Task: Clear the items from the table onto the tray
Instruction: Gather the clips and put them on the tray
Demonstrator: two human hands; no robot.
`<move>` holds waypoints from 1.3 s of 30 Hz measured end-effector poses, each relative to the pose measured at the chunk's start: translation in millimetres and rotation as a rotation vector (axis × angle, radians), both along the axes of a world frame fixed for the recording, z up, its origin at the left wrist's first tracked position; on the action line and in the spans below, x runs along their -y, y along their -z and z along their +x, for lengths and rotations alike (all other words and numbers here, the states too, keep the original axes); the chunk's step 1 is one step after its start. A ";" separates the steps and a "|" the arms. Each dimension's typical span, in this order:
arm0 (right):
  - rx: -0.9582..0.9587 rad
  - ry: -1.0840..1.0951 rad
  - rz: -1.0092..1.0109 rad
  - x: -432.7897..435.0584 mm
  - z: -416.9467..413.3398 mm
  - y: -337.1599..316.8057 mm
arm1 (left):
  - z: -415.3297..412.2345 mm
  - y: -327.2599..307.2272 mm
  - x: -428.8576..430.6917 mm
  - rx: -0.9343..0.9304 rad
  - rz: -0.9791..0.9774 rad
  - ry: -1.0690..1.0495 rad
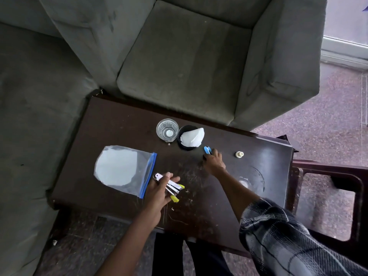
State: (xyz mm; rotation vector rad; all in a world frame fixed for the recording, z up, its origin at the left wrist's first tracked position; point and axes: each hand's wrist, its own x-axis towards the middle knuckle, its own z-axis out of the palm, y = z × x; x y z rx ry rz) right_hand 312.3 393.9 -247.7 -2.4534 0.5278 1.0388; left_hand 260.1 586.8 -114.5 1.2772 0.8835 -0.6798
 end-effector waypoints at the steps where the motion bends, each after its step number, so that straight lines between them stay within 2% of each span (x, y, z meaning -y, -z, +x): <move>1: 0.020 0.058 0.024 0.6 -3.5 -3.2 | -2.7 -1.9 0.3 0.003 0.005 -0.002; 9: 0.437 0.586 0.291 20.4 -44.0 -73.8 | -18.1 -44.5 26.2 0.076 0.043 0.002; 14: 0.580 0.820 0.636 38.4 -85.8 -153.0 | -28.3 -83.9 57.5 0.072 -0.042 -0.102; 20: 0.673 0.842 0.947 70.1 -154.6 -243.2 | -80.2 -137.7 103.8 0.128 -0.133 -0.159; 24: 0.690 0.836 1.097 92.0 -220.2 -288.6 | -135.0 -160.8 129.3 0.218 -0.165 -0.124; 30: 0.699 0.872 1.160 109.6 -322.3 -319.4 | -220.0 -182.9 163.2 0.307 -0.240 -0.004; 36: 0.647 0.906 1.173 145.1 -396.6 -339.2 | -288.5 -204.3 205.5 0.271 -0.358 -0.051; 39: 0.643 0.946 1.206 169.4 -417.4 -346.9 | -304.4 -208.1 229.0 0.278 -0.398 -0.011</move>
